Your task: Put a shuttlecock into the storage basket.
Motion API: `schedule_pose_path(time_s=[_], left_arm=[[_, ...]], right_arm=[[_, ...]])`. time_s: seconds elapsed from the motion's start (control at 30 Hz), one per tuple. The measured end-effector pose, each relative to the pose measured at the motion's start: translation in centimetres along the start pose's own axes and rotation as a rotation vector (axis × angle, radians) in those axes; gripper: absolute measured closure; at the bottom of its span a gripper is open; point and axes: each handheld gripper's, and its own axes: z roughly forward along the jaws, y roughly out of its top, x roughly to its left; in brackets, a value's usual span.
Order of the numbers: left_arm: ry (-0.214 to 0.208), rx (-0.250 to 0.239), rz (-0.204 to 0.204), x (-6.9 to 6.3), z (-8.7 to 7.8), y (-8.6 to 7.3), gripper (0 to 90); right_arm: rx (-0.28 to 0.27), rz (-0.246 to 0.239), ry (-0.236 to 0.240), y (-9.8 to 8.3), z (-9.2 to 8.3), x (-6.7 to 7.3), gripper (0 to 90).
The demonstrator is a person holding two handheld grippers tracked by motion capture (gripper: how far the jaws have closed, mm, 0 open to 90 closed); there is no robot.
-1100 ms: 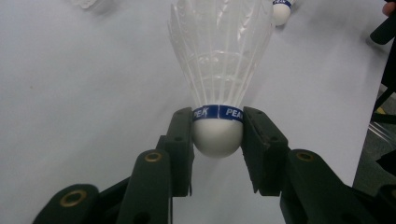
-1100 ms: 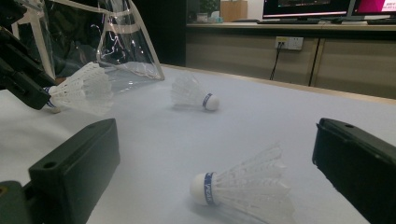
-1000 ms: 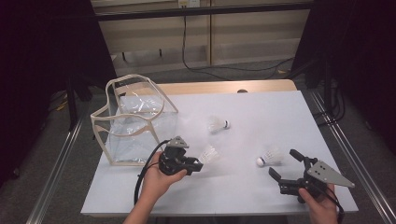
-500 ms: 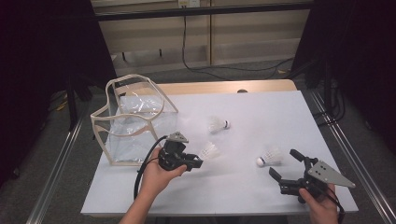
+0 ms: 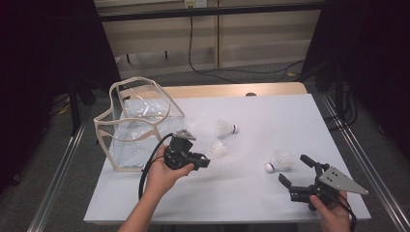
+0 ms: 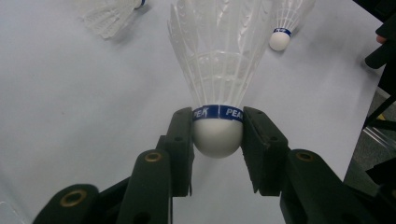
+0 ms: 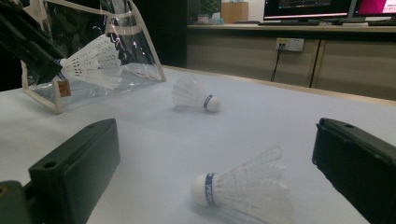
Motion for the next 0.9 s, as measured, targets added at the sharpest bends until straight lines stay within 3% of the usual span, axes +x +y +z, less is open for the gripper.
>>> schedule_pose_path(time_s=[0.63,0.9], left_arm=[[0.012,0.009,-0.028,0.2,-0.7,2.1,65.3],[0.017,0.01,-0.021,0.2,-1.2,3.0,65.3]], right_arm=[[-0.004,0.002,0.0,0.0,-0.1,0.0,0.7],[-0.003,0.003,0.001,0.0,-0.1,0.0,0.7]])
